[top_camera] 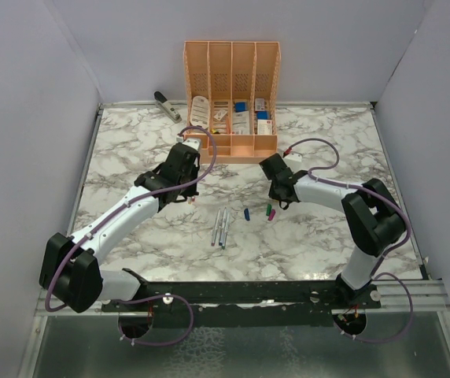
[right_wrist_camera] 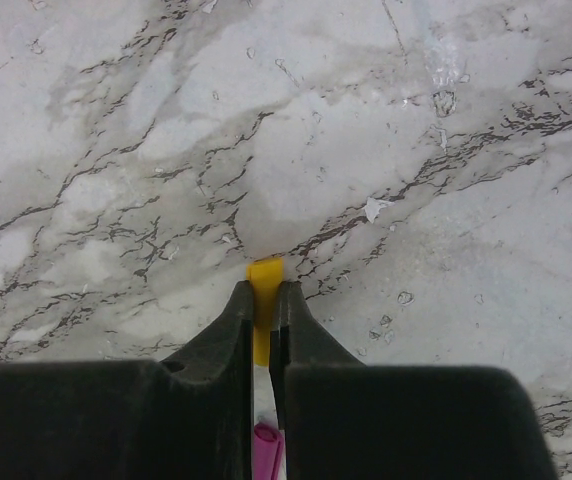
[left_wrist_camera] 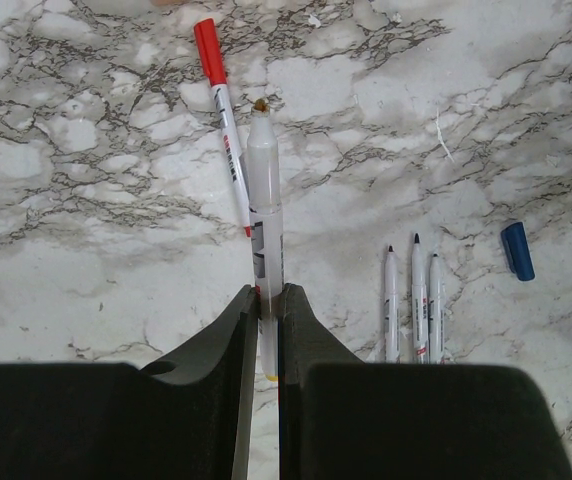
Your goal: Insert the pens into the pen caps
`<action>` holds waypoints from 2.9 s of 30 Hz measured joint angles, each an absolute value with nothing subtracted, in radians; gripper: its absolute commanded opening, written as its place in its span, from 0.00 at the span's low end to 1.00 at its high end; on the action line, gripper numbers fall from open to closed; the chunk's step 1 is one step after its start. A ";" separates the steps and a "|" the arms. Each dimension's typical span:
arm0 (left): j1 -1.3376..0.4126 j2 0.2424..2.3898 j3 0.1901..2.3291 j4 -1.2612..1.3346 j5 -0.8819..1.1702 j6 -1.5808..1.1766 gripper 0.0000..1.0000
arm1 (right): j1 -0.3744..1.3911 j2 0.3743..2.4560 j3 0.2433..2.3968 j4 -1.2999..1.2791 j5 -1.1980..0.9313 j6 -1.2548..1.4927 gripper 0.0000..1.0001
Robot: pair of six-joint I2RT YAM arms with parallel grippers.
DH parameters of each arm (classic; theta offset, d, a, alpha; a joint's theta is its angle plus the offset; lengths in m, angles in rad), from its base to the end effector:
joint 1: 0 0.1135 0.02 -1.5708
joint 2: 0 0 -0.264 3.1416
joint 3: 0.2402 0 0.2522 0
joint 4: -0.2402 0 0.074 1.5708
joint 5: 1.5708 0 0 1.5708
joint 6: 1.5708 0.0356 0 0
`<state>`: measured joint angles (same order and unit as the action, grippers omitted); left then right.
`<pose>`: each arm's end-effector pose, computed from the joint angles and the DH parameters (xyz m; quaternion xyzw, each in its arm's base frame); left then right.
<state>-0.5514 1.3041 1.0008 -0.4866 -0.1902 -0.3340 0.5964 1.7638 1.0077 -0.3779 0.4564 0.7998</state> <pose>0.2410 -0.1403 0.2749 0.0639 0.9190 -0.0830 0.3800 0.2858 0.1751 0.1522 0.1453 0.9410 -0.0335 0.3036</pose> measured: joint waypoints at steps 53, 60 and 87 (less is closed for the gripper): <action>-0.677 1.389 0.855 0.340 0.498 -0.522 0.00 | 0.548 1.094 0.596 0.709 -0.113 0.563 0.01; -0.678 1.393 0.856 0.376 0.572 -0.531 0.00 | 0.548 1.098 0.574 0.773 -0.121 0.540 0.01; -0.682 1.423 0.856 0.448 0.681 -0.571 0.00 | 0.548 1.097 0.550 0.811 -0.121 0.501 0.01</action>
